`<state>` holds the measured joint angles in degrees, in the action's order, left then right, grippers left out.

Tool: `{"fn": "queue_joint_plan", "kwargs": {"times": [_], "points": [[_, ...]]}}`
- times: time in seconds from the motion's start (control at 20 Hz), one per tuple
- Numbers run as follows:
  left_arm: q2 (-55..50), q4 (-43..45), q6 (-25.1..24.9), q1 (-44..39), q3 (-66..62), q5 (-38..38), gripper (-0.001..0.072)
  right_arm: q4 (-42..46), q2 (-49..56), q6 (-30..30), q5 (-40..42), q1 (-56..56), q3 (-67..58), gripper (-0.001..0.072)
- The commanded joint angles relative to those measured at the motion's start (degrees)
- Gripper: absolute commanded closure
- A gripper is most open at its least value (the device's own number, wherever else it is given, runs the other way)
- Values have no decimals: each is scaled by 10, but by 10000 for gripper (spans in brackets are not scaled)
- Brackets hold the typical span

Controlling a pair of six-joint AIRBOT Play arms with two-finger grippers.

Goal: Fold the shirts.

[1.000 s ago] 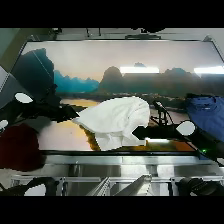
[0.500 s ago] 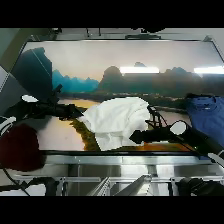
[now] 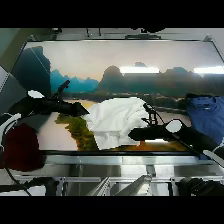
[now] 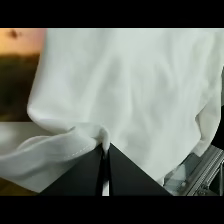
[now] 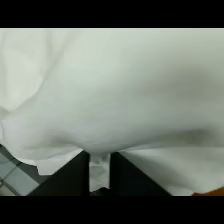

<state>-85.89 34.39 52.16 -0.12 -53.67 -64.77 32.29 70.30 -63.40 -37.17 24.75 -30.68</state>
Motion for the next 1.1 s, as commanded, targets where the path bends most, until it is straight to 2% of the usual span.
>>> {"fn": "queue_joint_plan", "kwargs": {"times": [0.0,0.2,0.35,0.45,0.55,0.65,0.8,1.05], "points": [[0,0,-1,-12,-2,1,687,-4,21,-29,19,0,-2,692],[9,-1,-1,3,-2,-15,687,-2,12,-32,24,-3,-11,695],[72,-16,-1,42,-2,-18,687,0,-48,-29,-4,-37,-51,695],[145,-94,-16,94,-7,-49,687,0,-130,-14,-33,-79,-103,695],[221,-196,-48,155,-50,-132,687,0,-231,-3,-45,-132,-172,695],[302,-293,-52,213,-120,-178,687,0,-331,13,-45,-182,-244,695],[413,-360,-50,286,-245,-145,685,0,-447,45,-44,-238,-331,695],[506,-348,2,388,-408,-61,684,0,-512,52,-43,-285,-395,695]]}}
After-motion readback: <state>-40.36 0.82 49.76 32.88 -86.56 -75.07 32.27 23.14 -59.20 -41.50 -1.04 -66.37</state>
